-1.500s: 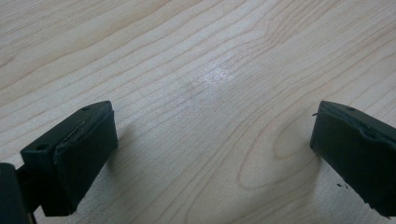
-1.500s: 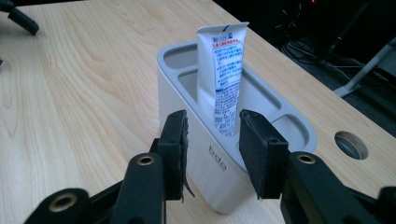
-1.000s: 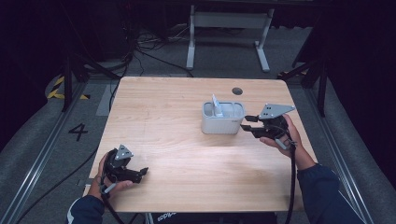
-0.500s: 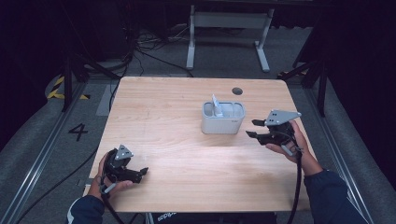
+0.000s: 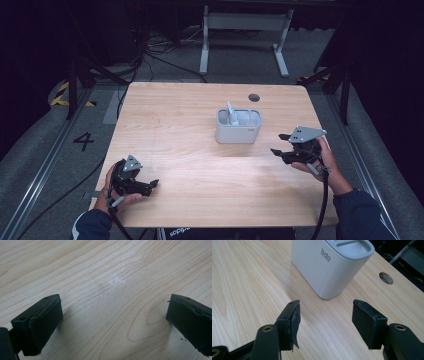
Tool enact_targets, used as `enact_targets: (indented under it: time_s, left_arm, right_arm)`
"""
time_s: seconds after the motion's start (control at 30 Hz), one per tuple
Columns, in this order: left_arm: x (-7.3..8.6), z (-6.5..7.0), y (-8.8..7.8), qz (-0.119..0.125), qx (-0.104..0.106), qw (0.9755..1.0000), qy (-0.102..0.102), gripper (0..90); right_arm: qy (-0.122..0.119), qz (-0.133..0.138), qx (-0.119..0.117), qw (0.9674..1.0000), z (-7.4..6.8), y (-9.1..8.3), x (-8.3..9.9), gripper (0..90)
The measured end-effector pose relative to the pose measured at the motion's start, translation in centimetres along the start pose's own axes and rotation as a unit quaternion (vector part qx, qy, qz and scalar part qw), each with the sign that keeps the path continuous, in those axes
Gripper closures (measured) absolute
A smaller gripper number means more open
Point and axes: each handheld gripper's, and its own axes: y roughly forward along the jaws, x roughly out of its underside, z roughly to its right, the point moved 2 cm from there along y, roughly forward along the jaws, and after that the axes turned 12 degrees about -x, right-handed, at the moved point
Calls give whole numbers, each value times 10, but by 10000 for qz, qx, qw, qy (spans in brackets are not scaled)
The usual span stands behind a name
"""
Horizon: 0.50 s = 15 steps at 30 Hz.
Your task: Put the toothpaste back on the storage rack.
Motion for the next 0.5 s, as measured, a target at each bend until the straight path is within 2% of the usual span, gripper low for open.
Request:
enact_targets:
  time_s: [0.5]
  left_arm:
    - [0, 0, 0, 0, -1, 10000, 2, 12]
  right_arm:
    - [99, -269, 69, 9996, -7, -4, 35, 364]
